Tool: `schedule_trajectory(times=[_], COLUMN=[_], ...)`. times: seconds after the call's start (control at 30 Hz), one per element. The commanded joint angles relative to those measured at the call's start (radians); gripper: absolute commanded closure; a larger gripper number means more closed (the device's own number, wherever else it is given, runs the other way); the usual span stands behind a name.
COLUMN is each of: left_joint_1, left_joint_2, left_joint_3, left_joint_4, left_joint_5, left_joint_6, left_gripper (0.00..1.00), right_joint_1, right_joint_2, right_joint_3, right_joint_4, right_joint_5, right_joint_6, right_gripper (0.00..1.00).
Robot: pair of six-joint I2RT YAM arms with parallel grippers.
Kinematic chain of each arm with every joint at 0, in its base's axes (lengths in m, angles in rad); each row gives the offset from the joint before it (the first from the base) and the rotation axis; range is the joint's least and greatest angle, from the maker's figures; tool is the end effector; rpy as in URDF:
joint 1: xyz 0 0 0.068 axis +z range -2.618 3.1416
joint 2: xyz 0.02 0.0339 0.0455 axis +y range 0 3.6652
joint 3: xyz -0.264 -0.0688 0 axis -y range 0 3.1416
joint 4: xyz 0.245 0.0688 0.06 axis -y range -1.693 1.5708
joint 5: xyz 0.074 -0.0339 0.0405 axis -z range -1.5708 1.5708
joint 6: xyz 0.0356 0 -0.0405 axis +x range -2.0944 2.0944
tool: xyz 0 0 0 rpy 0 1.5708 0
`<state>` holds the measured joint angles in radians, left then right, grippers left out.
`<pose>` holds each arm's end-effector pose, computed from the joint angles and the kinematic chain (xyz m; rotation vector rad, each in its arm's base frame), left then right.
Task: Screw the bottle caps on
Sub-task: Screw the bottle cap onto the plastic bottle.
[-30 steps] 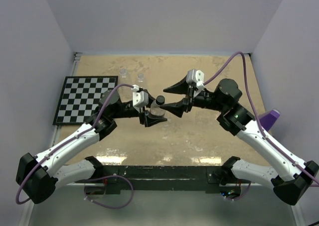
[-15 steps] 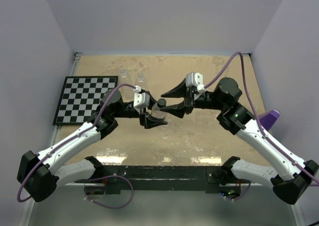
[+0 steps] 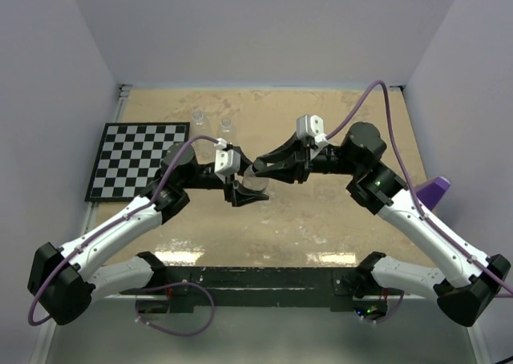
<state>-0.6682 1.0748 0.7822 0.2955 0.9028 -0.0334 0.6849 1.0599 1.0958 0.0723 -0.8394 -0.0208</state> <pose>0.1729 -0.1721 0.3327 1.1932 1.2306 -1.2331 0.1620 0.1665 0.4231 -1.1706 1.1048 1.1316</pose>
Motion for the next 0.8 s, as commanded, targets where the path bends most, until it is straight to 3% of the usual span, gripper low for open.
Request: schedule_trajectory(times=[0.0, 0.1, 0.33, 0.47, 0.67, 0.77], left_joint_1=[-0.005, -0.050, -0.261, -0.304, -0.422, -0.436], left_joint_2=[-0.026, -0.035, -0.006, 0.020, 0.120, 0.132], left_joint_3=[0.055, 0.078, 0.175, 0.180, 0.264, 0.267], left_joint_4=[-0.015, -0.083, -0.219, -0.168, -0.184, -0.177], left_joint_5=[-0.094, -0.247, -0.812, -1.017, -1.362, -1.404], left_joint_6=[0.019, 0.071, 0.104, 0.002, -0.005, -0.005], left_gripper=[1.00, 1.00, 1.00, 1.00, 1.00, 1.00], right_joint_1=[-0.002, -0.002, 0.005, 0.015, 0.067, 0.077], right_joint_2=[-0.006, -0.005, -0.008, -0.002, 0.028, 0.011], right_joint_3=[0.041, 0.049, 0.029, 0.015, 0.022, -0.003], right_joint_4=[0.005, -0.025, -0.045, -0.071, -0.166, -0.137], right_joint_5=[0.072, 0.150, 0.367, 0.535, 0.836, 0.875], right_joint_6=[-0.014, -0.010, 0.057, 0.088, 0.171, 0.209], right_gripper=[1.00, 1.00, 1.00, 1.00, 1.00, 1.00])
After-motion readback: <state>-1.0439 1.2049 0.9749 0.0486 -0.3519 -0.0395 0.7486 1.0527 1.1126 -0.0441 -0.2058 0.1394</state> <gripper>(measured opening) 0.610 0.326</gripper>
